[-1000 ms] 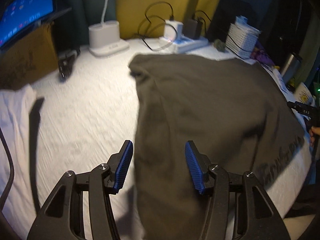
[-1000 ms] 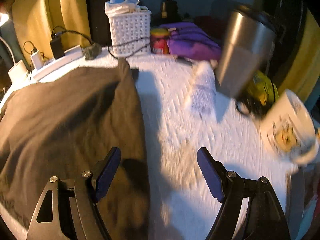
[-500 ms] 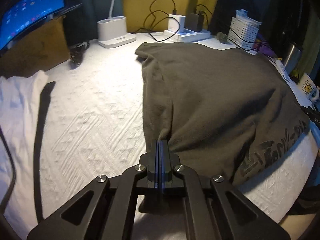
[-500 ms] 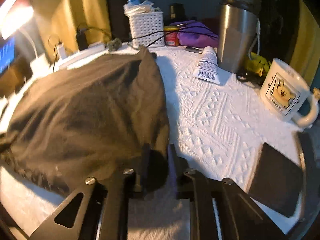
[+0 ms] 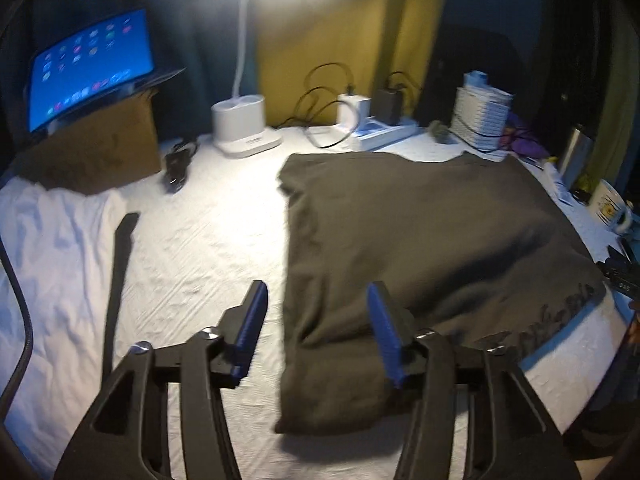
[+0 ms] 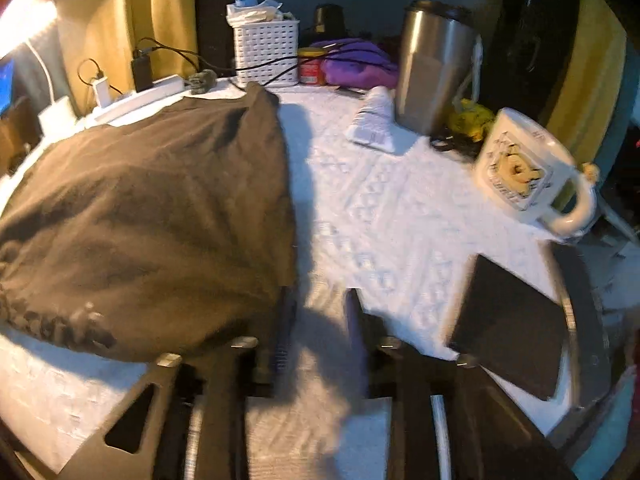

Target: Fold small clothes

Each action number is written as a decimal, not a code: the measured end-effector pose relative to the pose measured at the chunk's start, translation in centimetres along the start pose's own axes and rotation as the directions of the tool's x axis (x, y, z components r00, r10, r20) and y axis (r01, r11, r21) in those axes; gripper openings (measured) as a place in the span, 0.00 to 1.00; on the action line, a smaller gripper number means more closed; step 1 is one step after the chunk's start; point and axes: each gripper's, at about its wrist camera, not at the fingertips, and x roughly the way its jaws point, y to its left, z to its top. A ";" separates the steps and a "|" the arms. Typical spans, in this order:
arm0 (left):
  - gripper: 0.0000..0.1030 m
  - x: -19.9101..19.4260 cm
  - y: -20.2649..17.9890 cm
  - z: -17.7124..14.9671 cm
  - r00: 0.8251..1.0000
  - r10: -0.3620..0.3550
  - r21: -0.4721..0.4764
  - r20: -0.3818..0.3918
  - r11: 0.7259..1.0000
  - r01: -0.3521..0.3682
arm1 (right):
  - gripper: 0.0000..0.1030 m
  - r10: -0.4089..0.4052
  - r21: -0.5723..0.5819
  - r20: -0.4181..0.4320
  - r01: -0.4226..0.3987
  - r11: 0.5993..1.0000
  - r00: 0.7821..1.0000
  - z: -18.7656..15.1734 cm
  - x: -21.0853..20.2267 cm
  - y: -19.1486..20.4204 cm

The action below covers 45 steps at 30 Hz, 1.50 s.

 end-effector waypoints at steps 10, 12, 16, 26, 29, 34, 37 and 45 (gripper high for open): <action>0.52 0.0 -3.6 1.5 0.996 -0.089 0.020 -0.002 0.996 0.089 | 0.79 0.168 0.128 0.020 -0.169 0.977 0.986 -0.6 -2.7 -2.9; 0.52 0.0 -3.7 1.7 0.996 -0.089 0.025 -0.001 0.996 0.089 | 0.79 0.209 0.126 0.015 -0.209 0.970 0.978 -0.6 -3.0 -2.2; 0.52 0.3 -3.1 1.8 0.997 -0.074 0.020 -0.002 0.997 0.074 | 0.79 0.272 0.091 -0.007 -0.270 0.959 0.962 -1.0 -3.0 0.5; 0.53 2.2 -1.0 1.8 0.999 -0.047 -0.003 -0.009 0.999 0.047 | 0.86 0.373 0.051 -0.059 -0.370 0.928 0.926 -0.9 -1.5 6.3; 0.53 2.6 -0.5 1.7 0.999 -0.043 -0.009 -0.017 0.999 0.043 | 0.89 0.385 0.067 -0.060 -0.381 0.922 0.921 -0.2 -0.9 6.7; 0.53 3.4 0.3 2.0 0.999 -0.039 -0.024 -0.034 0.999 0.038 | 0.90 0.402 0.100 -0.040 -0.397 0.912 0.915 1.2 0.2 6.8; 0.53 3.7 0.7 2.4 0.998 -0.056 -0.043 -0.037 0.998 0.055 | 0.91 0.419 0.145 -0.022 -0.412 0.900 0.908 2.2 1.0 6.8; 0.53 4.6 1.0 3.3 0.997 -0.066 -0.036 -0.035 0.997 0.065 | 0.92 0.433 0.210 0.007 -0.424 0.881 0.902 4.7 2.9 7.6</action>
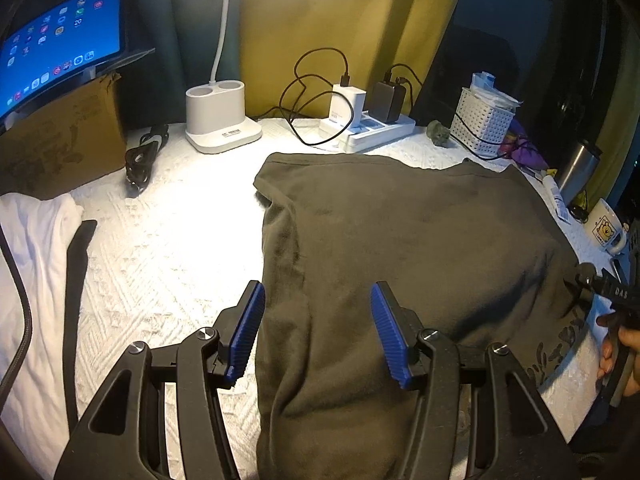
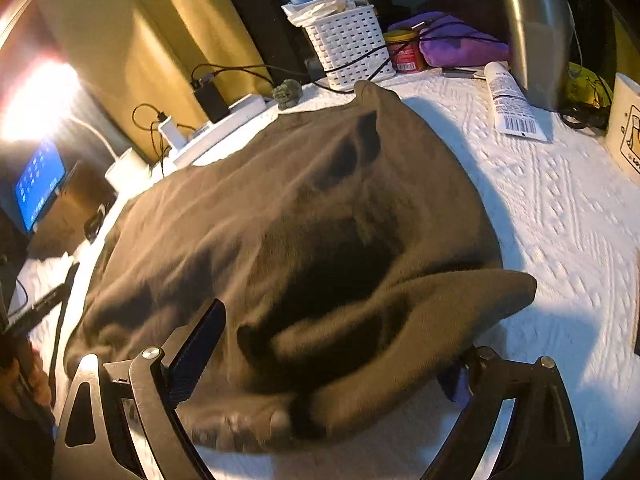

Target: Fold small clothes

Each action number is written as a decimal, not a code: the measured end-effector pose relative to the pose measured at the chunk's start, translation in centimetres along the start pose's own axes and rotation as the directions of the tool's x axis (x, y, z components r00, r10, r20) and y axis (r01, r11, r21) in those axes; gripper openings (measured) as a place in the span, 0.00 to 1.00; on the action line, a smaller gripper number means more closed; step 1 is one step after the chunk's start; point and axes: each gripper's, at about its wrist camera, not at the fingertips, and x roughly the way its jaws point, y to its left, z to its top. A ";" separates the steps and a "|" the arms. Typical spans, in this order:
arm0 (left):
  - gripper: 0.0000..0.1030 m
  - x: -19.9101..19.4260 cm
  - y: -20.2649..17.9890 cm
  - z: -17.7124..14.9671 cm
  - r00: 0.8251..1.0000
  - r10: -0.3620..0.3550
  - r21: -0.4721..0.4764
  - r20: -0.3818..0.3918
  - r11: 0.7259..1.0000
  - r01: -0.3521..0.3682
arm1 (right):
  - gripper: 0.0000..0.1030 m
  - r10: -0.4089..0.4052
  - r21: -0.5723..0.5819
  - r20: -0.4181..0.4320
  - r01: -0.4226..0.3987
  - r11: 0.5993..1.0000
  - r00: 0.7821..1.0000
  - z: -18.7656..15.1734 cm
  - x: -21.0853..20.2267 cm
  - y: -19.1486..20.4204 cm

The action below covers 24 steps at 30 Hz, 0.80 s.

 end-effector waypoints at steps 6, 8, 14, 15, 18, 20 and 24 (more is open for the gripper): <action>0.53 0.9 0.6 0.4 1.000 -0.004 -0.012 -0.011 1.000 0.004 | 0.92 0.016 0.034 0.029 -0.017 0.999 0.999 1.5 1.5 0.5; 0.53 1.2 0.7 0.6 1.000 -0.007 -0.013 -0.009 1.000 0.007 | 0.92 0.028 0.032 0.030 -0.029 0.999 0.999 2.1 2.2 0.8; 0.53 1.9 1.3 1.1 1.000 -0.013 -0.017 -0.009 1.000 0.013 | 0.91 0.026 0.010 0.045 -0.026 1.000 0.999 3.5 4.3 2.3; 0.53 2.0 1.4 1.1 1.000 -0.015 -0.020 -0.010 1.000 0.015 | 0.82 0.024 -0.006 0.044 -0.024 1.000 0.999 3.6 4.6 2.7; 0.53 2.4 1.6 1.3 1.000 -0.019 -0.023 -0.011 1.000 0.018 | 0.50 0.000 -0.037 0.044 0.002 0.999 0.999 3.9 5.6 3.4; 0.53 2.7 1.6 1.4 1.000 -0.025 -0.020 -0.013 0.999 0.025 | 0.41 0.007 -0.048 0.036 -0.005 0.999 0.999 4.1 5.9 3.5; 0.53 3.0 1.5 1.6 1.000 -0.030 -0.001 -0.010 1.000 0.030 | 0.24 0.042 -0.077 0.030 -0.040 0.996 0.999 4.5 5.8 4.1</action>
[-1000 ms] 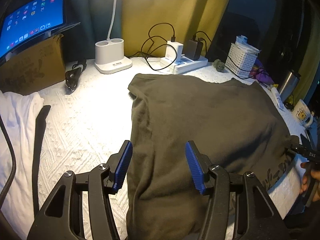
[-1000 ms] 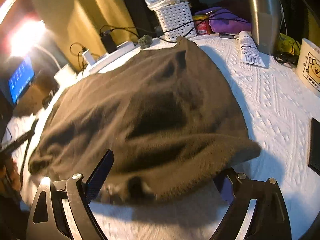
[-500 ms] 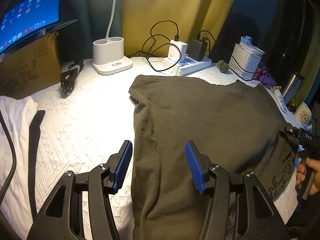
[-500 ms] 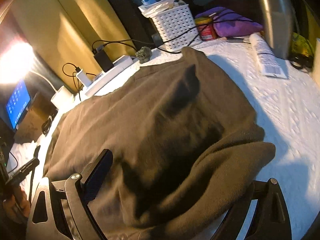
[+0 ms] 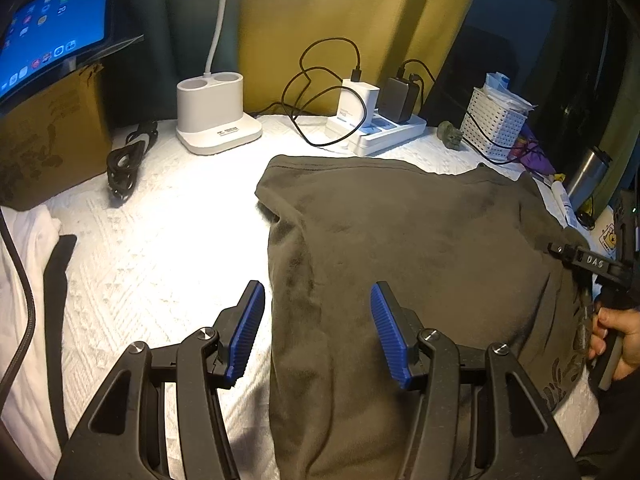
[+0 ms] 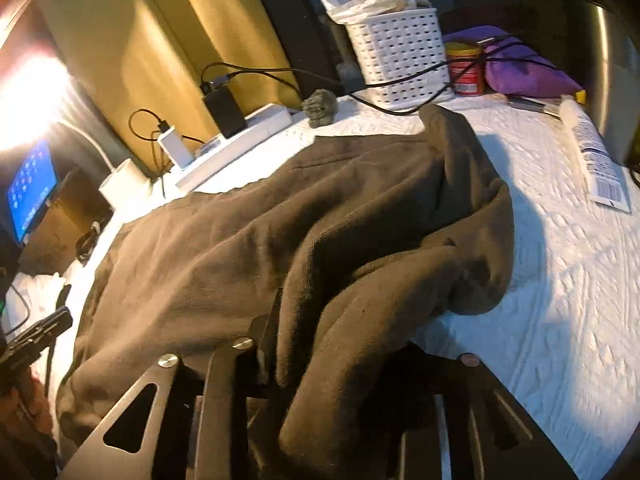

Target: Fold small clothes

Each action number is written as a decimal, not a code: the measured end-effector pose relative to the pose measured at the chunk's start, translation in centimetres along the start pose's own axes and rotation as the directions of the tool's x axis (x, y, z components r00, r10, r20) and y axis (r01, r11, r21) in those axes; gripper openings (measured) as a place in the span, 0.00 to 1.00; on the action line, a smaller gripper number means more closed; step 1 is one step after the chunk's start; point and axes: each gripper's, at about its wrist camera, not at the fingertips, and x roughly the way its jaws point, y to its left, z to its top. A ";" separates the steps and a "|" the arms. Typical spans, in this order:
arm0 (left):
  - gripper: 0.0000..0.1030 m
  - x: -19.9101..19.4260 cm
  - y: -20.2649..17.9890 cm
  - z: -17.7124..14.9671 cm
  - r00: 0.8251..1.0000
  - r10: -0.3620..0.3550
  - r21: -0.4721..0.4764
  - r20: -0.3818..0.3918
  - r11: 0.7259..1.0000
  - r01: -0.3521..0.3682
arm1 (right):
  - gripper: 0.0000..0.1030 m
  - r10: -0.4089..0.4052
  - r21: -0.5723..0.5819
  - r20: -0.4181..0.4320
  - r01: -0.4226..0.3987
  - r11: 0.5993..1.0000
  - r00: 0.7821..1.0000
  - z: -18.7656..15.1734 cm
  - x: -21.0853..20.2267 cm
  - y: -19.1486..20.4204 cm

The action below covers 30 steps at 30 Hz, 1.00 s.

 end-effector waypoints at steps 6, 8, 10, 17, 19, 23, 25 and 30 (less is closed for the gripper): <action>0.53 0.0 0.6 0.2 1.000 -0.010 -0.015 0.008 1.000 0.010 | 0.21 -0.001 -0.106 0.032 0.004 0.994 0.999 1.4 -1.2 3.0; 0.53 -0.2 0.9 0.2 1.000 -0.013 -0.022 0.013 1.000 0.014 | 0.21 0.014 -0.133 0.042 -0.009 0.991 0.999 1.8 -1.5 4.2; 0.53 -0.5 1.2 0.1 1.000 -0.015 -0.029 0.020 0.999 0.015 | 0.21 0.031 -0.160 0.047 -0.023 0.987 0.998 2.3 -1.7 5.5; 0.54 -1.8 2.8 -0.4 0.999 -0.008 -0.062 0.044 0.998 0.011 | 0.20 0.092 -0.288 0.046 -0.075 0.955 0.995 3.2 -1.9 11.5; 0.54 -2.2 3.2 -0.6 0.999 -0.005 -0.070 0.051 0.998 0.009 | 0.20 0.107 -0.329 0.033 -0.091 0.940 0.994 3.0 -1.6 13.4; 0.54 -3.1 4.1 -1.1 0.998 0.004 -0.087 0.065 0.996 0.002 | 0.20 0.132 -0.414 -0.023 -0.130 0.901 0.991 1.5 -0.2 17.3; 0.54 -3.5 4.6 -1.4 0.997 0.009 -0.098 0.071 0.995 -0.003 | 0.20 0.142 -0.439 -0.051 -0.150 0.886 0.989 0.7 0.4 18.7; 0.55 -4.4 5.5 -2.2 0.997 0.020 -0.121 0.075 0.993 -0.010 | 0.20 0.153 -0.488 -0.135 -0.200 0.850 0.979 -1.8 2.8 21.5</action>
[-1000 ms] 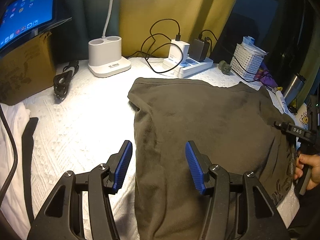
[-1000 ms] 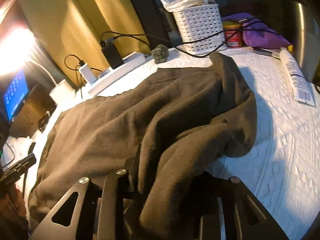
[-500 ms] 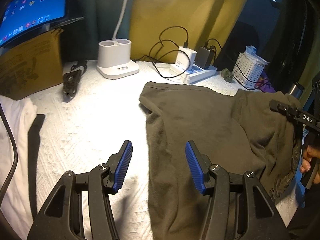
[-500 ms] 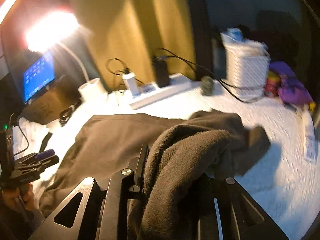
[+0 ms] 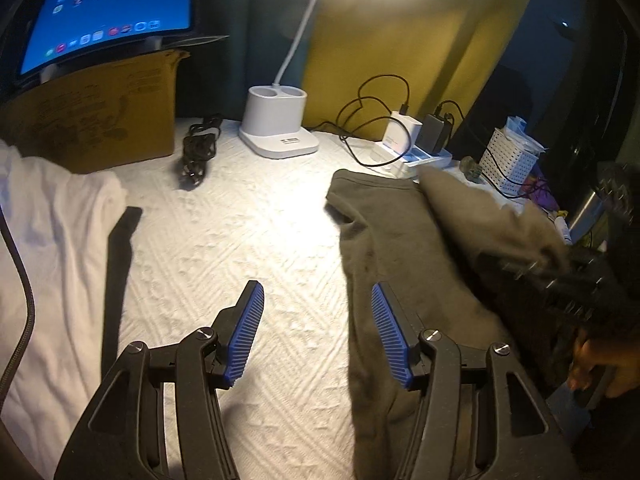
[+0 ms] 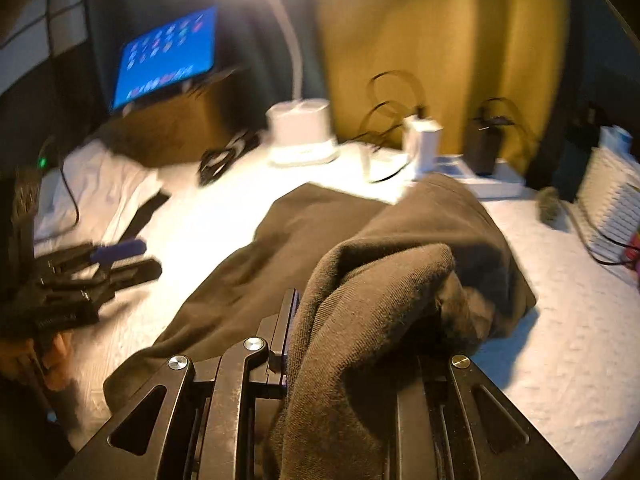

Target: Fold small clothes

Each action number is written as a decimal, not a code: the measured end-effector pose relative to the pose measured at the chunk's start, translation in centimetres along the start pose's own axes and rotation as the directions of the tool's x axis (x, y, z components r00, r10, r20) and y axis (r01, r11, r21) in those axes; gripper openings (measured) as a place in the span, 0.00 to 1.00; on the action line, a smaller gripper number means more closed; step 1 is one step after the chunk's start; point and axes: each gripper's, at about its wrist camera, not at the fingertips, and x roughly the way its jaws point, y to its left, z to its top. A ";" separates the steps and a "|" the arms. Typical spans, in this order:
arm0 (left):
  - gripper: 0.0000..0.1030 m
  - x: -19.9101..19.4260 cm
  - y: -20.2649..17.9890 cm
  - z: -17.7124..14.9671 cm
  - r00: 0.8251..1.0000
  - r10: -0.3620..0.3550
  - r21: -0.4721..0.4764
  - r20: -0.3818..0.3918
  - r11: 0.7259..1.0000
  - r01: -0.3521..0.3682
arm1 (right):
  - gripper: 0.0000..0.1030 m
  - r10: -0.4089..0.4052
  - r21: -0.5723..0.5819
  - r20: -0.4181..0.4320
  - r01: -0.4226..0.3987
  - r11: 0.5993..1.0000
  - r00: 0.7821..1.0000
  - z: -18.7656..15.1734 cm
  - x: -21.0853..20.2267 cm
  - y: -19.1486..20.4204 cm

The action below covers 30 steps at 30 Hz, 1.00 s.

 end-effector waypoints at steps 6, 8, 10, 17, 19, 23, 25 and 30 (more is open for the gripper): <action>0.57 -1.2 0.8 -0.2 1.000 0.018 -0.005 0.016 1.000 -0.018 | 0.26 -0.031 -0.064 -0.097 0.025 0.998 0.995 -1.0 1.8 3.2; 0.58 -1.5 1.2 -0.1 0.999 0.027 -0.011 0.021 1.000 -0.027 | 0.31 -0.010 -0.065 -0.103 0.003 0.998 0.995 -1.1 1.6 4.1; 0.59 -1.9 1.7 -0.1 0.999 0.039 -0.016 0.025 0.999 -0.038 | 0.54 0.062 -0.060 -0.111 -0.069 0.996 0.992 -1.2 1.4 5.0; 0.60 -3.1 3.0 0.1 0.995 0.098 -0.042 0.031 0.994 -0.097 | 0.86 0.207 -0.167 -0.192 -0.240 0.956 0.959 -3.5 1.0 10.9; 0.60 -3.6 2.9 0.3 0.994 0.100 -0.035 0.037 0.994 -0.099 | 0.86 0.269 -0.184 -0.198 -0.305 0.935 0.943 -4.0 0.0 11.7; 0.60 -4.5 1.7 1.0 0.993 0.103 -0.008 0.056 0.995 -0.103 | 0.87 0.294 -0.230 -0.122 -0.315 0.921 0.948 -4.1 -3.8 11.9; 0.61 -4.7 0.8 1.4 0.994 0.089 0.009 0.064 0.996 -0.090 | 0.87 0.297 -0.229 -0.069 -0.305 0.924 0.952 -3.8 -5.7 11.1; 0.65 -3.9 -3.2 2.0 0.999 0.021 0.084 0.050 0.996 -0.025 | 0.87 0.192 -0.140 0.041 -0.184 0.973 0.981 -3.7 -8.9 6.1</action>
